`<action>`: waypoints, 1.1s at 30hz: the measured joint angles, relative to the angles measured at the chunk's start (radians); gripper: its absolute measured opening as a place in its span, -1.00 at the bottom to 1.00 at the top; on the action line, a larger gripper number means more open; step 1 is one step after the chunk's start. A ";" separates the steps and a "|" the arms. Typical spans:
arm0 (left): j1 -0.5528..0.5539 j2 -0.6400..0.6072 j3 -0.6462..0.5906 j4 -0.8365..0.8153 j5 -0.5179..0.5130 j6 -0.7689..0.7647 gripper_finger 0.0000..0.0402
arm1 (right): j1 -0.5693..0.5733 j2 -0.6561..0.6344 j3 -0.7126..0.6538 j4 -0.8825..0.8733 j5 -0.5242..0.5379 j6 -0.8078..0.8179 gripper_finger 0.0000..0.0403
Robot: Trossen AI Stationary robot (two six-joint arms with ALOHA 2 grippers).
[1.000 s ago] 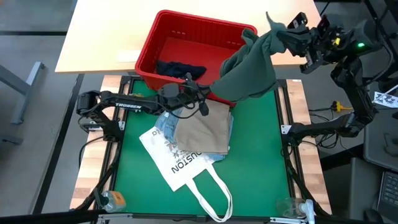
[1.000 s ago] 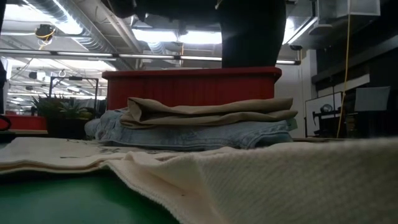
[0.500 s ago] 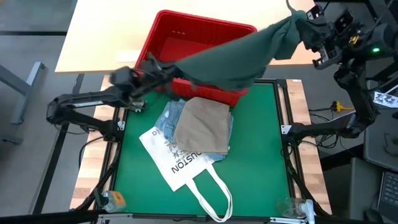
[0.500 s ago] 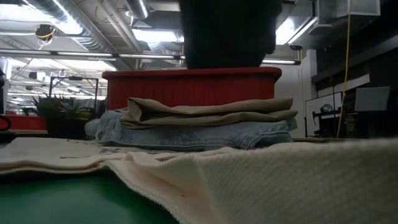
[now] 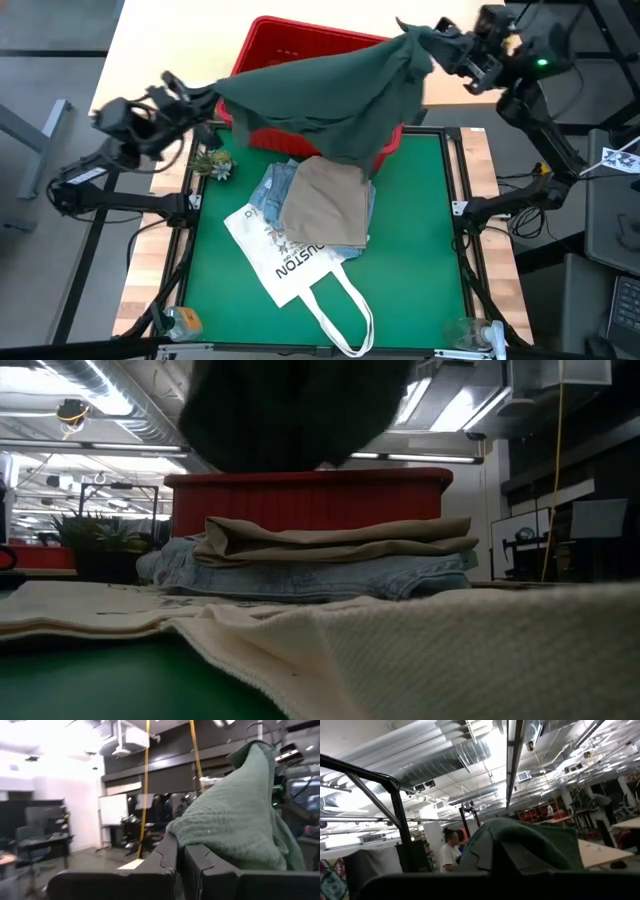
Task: Fold Laundry from Bin
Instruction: Fold the green shirt
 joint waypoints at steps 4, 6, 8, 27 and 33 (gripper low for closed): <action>0.000 -0.041 0.079 -0.178 -0.047 0.002 -1.00 | 0.000 0.049 0.000 0.000 0.000 0.045 -0.97; 0.000 -0.049 0.128 -0.253 -0.065 0.002 -1.00 | 0.000 0.078 0.000 0.006 0.000 0.066 -0.97; 0.000 -0.051 0.179 -0.312 -0.080 0.003 -1.00 | -0.001 0.102 -0.001 0.035 -0.005 0.091 -0.97; -0.001 -0.050 0.377 -0.559 0.214 -0.280 -1.00 | 0.048 0.069 0.000 0.199 -0.300 0.243 -0.97; -0.001 -0.049 0.397 -0.629 0.430 -0.472 -1.00 | 0.197 0.030 0.000 0.186 -0.314 0.242 -0.97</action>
